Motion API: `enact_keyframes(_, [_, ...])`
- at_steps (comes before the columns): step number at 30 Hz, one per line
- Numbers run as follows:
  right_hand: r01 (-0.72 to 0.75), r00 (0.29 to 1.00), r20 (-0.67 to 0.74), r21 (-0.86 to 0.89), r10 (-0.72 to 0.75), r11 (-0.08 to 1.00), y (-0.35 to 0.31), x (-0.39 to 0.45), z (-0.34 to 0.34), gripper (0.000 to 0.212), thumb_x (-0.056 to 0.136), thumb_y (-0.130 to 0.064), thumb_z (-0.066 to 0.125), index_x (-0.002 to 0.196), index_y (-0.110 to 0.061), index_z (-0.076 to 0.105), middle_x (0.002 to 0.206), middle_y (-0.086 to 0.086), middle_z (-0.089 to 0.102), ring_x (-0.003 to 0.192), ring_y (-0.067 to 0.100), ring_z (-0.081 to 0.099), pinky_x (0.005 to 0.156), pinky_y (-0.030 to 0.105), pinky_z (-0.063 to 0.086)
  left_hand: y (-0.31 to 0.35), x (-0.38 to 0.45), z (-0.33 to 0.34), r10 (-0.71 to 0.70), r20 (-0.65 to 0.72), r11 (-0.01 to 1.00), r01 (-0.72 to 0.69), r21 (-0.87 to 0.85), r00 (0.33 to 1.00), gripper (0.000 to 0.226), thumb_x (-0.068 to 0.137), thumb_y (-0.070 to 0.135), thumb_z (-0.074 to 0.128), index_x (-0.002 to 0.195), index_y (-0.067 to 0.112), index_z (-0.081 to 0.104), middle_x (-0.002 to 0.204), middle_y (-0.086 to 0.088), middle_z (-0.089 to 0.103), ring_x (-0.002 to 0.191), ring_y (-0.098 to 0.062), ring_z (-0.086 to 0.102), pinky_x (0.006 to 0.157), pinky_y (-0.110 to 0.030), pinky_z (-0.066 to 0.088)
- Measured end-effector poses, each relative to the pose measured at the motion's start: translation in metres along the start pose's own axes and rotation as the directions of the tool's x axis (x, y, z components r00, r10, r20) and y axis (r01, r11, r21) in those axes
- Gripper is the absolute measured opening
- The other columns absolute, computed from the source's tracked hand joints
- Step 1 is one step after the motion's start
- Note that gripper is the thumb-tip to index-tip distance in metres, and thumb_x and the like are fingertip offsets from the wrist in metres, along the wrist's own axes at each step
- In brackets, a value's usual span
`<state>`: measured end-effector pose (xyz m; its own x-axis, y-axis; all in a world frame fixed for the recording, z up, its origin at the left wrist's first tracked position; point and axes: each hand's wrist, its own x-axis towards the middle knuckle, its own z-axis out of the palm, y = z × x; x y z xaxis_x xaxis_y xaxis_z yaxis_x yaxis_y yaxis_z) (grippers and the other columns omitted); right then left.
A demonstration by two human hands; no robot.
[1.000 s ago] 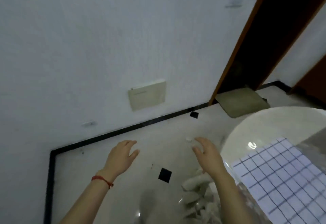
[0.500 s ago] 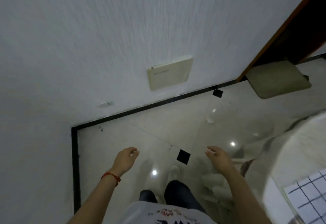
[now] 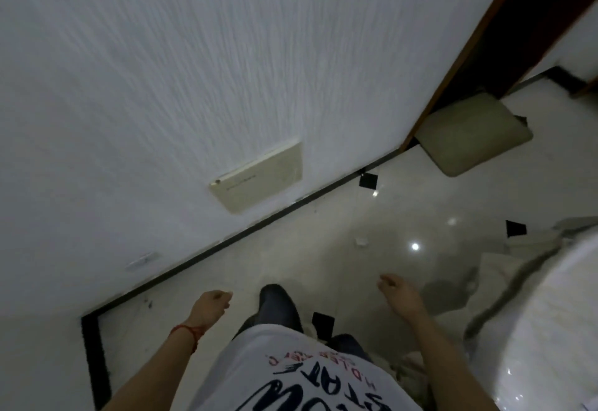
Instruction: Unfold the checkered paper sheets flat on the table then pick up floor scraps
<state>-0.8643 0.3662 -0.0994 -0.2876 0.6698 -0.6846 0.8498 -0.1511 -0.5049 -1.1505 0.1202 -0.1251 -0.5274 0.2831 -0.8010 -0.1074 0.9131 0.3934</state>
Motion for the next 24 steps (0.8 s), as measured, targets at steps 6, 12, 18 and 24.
enact_keyframes(6, [-0.076, 0.987, -0.132, 0.142, 0.095, 0.987, -0.026, 0.059, -0.05, 0.032, 0.092, -0.016, 0.053, 0.122, -0.004, 0.057, 0.129, 0.015, 0.058, 0.117, 0.029, 0.054, 0.096, 0.027, 0.038, 0.099, 0.066, -0.007, -0.006, 0.085, 0.997, -0.001, 0.078, 0.996, 0.029, 0.093, 0.027, 0.05, 0.105, 0.002, 0.058, 0.097, -0.012, 0.059, 0.084, -0.024, 0.052, 0.058, -0.023, 0.037])
enact_keyframes(12, [-0.194, 0.943, -0.209, 0.28, 0.257, 0.94, -0.024, 0.093, -0.091, 0.034, 0.093, -0.014, 0.05, 0.125, -0.002, 0.054, 0.133, 0.017, 0.054, 0.122, 0.029, 0.051, 0.096, 0.028, 0.037, 0.252, 0.129, 0.009, 0.109, 0.209, 0.921, -0.178, 0.346, 0.972, 0.027, 0.093, 0.025, 0.05, 0.07, 0.012, 0.057, 0.071, -0.003, 0.057, 0.06, -0.013, 0.049, 0.053, -0.021, 0.035])
enact_keyframes(18, [-0.326, 0.882, -0.194, 0.407, 0.429, 0.853, -0.01, 0.109, -0.125, 0.039, 0.097, -0.022, 0.045, 0.131, -0.004, 0.048, 0.131, 0.019, 0.055, 0.12, 0.034, 0.051, 0.097, 0.035, 0.039, 0.433, 0.147, 0.078, 0.241, 0.438, 0.787, -0.439, 0.434, 0.866, 0.022, 0.095, 0.023, 0.046, 0.078, 0.014, 0.058, 0.089, -0.007, 0.058, 0.085, -0.019, 0.053, 0.061, -0.023, 0.036])
enact_keyframes(24, [-0.365, 0.821, -0.185, 0.556, 0.54, 0.746, 0.017, 0.138, -0.167, 0.039, 0.096, -0.02, 0.046, 0.13, -0.001, 0.049, 0.135, 0.018, 0.052, 0.123, 0.03, 0.048, 0.1, 0.03, 0.037, 0.57, 0.15, 0.188, 0.278, 0.577, 0.73, -0.559, 0.393, 0.768, 0.021, 0.094, 0.024, 0.048, 0.094, 0.008, 0.062, 0.09, -0.007, 0.059, 0.074, -0.013, 0.052, 0.058, -0.017, 0.038])
